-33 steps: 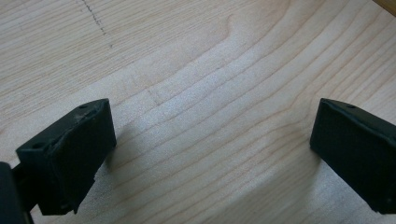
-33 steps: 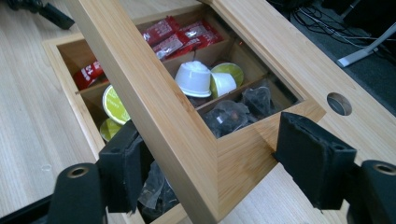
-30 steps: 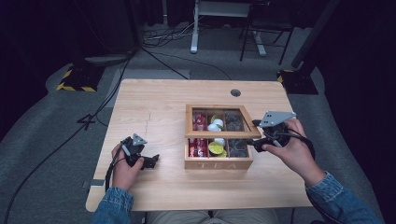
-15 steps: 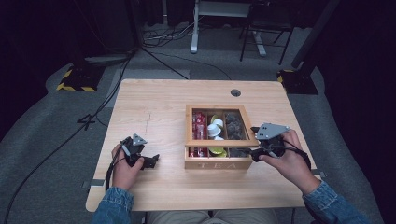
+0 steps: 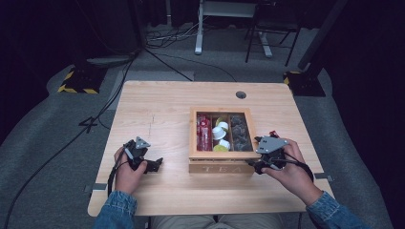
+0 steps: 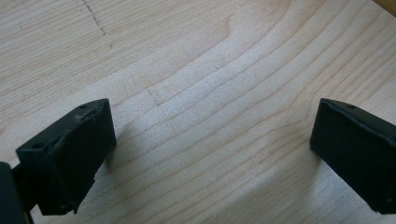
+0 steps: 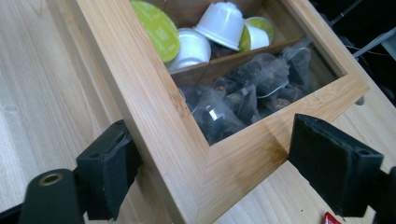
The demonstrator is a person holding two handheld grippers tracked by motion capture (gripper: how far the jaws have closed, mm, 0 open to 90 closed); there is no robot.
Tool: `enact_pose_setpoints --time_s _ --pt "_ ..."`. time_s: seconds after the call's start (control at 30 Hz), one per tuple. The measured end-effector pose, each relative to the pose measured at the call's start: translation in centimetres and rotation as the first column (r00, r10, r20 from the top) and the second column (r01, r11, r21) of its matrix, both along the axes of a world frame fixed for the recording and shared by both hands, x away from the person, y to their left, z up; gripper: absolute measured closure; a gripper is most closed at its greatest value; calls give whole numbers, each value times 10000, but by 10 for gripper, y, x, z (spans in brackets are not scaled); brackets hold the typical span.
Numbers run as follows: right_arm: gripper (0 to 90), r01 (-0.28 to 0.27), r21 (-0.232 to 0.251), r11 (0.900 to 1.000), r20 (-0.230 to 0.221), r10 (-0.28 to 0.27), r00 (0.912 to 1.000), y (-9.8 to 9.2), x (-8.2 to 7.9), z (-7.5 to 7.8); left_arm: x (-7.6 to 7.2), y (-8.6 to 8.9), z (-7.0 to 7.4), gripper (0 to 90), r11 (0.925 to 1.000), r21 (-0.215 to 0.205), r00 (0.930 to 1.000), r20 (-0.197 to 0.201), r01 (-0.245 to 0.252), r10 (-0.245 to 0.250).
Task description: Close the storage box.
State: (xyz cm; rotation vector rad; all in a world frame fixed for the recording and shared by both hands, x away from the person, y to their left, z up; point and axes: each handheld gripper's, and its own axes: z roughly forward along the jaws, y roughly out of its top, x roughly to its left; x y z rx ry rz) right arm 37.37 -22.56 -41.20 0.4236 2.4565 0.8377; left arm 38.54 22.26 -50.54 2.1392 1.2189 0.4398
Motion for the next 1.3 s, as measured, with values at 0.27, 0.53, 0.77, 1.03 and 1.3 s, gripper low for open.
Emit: enact_pose_setpoints --time_s 0.27,0.53,0.77,1.03,1.3 --pt "183 -40 -316 9995 -436 26 9990 2 -6 -11 0 0 0 5 10000 -3 10000 -3 0 0" --pt "285 389 842 9957 -1257 -281 9917 -5 -8 4 0 0 0 5 10000 -3 10000 -34 29 -29" --pt "260 959 2114 9727 -1613 -620 9850 -21 -3 22 0 0 0 5 10000 -3 10000 -33 27 -27" --pt "233 2040 2737 9399 -1761 -1595 9714 -56 8 38 -1 1 0 5 10000 1 10000 -8 36 -36" --pt "247 2933 2485 9231 -2124 -2435 9463 -95 11 35 0 1 0 2 10000 -15 9999 -34 97 -97"
